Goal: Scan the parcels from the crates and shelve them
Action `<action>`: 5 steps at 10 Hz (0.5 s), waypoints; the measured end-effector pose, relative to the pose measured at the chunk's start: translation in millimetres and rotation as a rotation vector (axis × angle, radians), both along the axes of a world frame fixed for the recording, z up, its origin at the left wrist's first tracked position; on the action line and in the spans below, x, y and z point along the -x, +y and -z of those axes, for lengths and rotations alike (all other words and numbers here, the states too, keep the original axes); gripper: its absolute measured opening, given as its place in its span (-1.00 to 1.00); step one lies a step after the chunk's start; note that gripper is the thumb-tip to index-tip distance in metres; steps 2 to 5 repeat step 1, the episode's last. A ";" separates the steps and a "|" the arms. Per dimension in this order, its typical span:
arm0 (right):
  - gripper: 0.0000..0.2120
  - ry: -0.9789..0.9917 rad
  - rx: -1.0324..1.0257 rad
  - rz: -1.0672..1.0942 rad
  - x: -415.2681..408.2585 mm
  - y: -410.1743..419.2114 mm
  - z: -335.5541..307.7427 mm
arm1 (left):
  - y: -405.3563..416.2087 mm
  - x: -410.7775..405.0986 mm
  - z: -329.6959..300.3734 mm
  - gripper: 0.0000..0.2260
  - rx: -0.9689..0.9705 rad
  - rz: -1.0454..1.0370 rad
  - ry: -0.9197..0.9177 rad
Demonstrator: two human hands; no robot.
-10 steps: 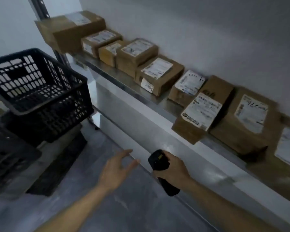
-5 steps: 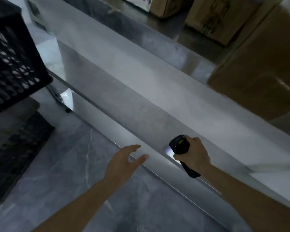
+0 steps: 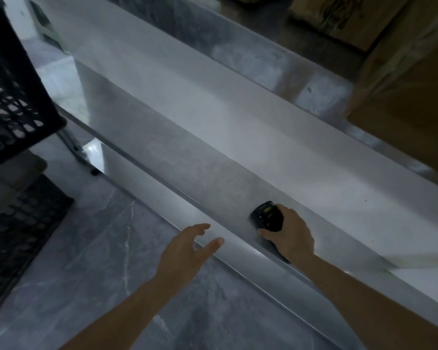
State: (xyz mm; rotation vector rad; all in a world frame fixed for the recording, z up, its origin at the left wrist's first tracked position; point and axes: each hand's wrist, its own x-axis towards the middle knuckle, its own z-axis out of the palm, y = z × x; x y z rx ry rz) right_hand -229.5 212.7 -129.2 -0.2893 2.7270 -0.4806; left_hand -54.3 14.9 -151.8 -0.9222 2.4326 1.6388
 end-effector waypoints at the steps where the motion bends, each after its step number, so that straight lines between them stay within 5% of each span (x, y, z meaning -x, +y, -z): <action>1: -0.08 0.028 -0.013 0.020 -8.5 2.7 -8.0 | 0.1 -2.6 -7.8 -0.39 0.015 -0.014 0.007; 5: -0.08 0.028 -0.013 0.020 -8.5 2.7 -8.0 | 0.1 -2.6 -7.8 -0.39 0.015 -0.014 0.007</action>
